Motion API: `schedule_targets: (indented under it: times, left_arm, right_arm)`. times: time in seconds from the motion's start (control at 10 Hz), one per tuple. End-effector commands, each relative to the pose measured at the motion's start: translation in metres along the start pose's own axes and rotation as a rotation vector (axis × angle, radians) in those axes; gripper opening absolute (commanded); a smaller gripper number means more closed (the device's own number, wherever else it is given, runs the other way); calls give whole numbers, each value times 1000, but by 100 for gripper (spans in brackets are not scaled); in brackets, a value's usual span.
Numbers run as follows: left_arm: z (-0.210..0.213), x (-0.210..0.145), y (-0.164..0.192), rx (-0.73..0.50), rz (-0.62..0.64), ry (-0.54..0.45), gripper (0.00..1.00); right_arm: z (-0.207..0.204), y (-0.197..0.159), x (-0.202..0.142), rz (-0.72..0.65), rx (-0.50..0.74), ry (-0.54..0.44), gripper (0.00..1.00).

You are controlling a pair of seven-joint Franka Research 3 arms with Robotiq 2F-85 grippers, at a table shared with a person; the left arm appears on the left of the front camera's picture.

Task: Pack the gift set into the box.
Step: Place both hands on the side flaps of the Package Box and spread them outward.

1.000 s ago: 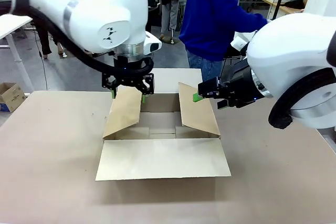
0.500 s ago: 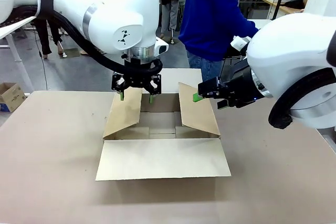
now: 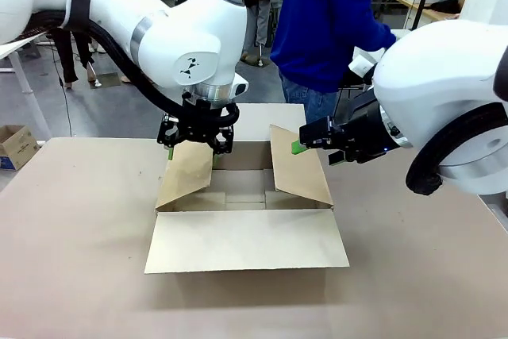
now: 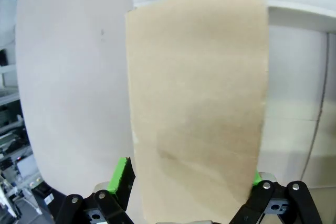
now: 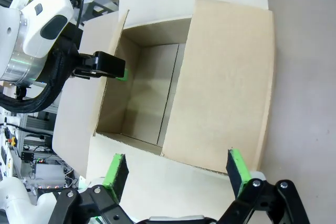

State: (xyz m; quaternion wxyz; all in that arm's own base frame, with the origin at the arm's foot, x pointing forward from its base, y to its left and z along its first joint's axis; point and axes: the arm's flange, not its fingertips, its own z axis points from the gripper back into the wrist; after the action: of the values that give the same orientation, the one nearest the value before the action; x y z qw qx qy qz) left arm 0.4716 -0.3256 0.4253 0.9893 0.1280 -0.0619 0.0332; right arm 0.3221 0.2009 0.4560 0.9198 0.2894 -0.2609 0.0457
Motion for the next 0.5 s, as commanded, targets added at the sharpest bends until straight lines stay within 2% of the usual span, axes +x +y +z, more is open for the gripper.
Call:
schedule_targets:
  times: [0.0,0.4]
  left_arm:
    - [5,4,2,13,44,-6,100]
    - [23,2,37,7,86,-55,100]
  right_arm:
    - [1,0,1,-4,0,-10,100]
    - [1,0,1,-4,0,-10,100]
